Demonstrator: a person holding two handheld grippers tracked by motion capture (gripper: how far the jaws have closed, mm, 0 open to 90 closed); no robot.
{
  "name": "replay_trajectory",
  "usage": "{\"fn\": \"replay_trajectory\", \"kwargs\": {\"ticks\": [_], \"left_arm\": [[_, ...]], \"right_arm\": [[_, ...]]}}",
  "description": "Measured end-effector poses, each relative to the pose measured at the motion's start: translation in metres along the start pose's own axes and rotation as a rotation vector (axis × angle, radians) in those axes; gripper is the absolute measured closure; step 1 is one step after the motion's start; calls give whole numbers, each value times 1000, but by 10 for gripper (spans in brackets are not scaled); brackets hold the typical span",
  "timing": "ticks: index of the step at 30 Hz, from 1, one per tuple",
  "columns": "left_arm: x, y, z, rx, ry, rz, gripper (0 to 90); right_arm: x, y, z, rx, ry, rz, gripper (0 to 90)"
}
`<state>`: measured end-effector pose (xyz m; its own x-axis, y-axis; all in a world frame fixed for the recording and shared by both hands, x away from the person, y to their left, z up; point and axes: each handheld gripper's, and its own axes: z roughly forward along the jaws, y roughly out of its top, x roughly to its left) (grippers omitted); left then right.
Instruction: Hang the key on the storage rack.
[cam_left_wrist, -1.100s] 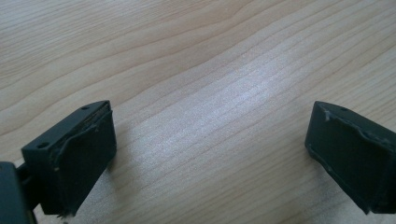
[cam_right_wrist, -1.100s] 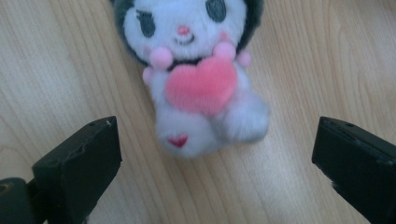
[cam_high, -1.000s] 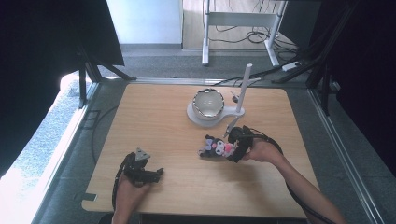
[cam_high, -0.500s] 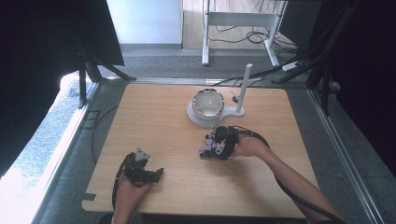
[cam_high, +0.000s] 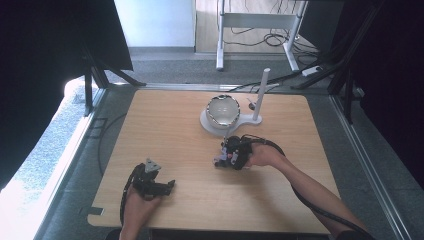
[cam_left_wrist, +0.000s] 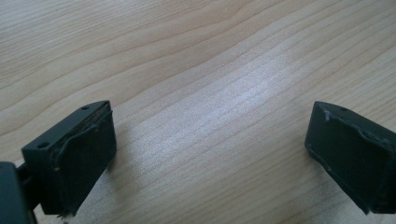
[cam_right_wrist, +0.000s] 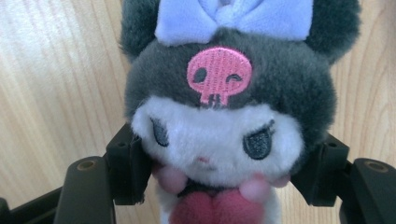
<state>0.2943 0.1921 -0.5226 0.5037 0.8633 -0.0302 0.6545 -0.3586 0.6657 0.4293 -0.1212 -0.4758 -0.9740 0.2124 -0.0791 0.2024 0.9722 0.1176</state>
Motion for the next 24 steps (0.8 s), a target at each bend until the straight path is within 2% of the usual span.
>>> {"fn": "replay_trajectory", "kwargs": {"ticks": [7, 13, 17, 24], "left_arm": [[0, 0, 0, 1, 0, 0, 19], [0, 0, 0, 1, 1, 0, 19], [0, 0, 0, 0, 0, 0, 19], [0, 0, 0, 0, 0, 1, 19]], "right_arm": [[-5, -7, -17, -18, 41, -5, 309], [-10, -16, -33, -28, 95, 46, 308], [-15, -23, -44, -35, 95, 57, 308], [-24, -38, -63, -42, 103, 108, 307]]}}
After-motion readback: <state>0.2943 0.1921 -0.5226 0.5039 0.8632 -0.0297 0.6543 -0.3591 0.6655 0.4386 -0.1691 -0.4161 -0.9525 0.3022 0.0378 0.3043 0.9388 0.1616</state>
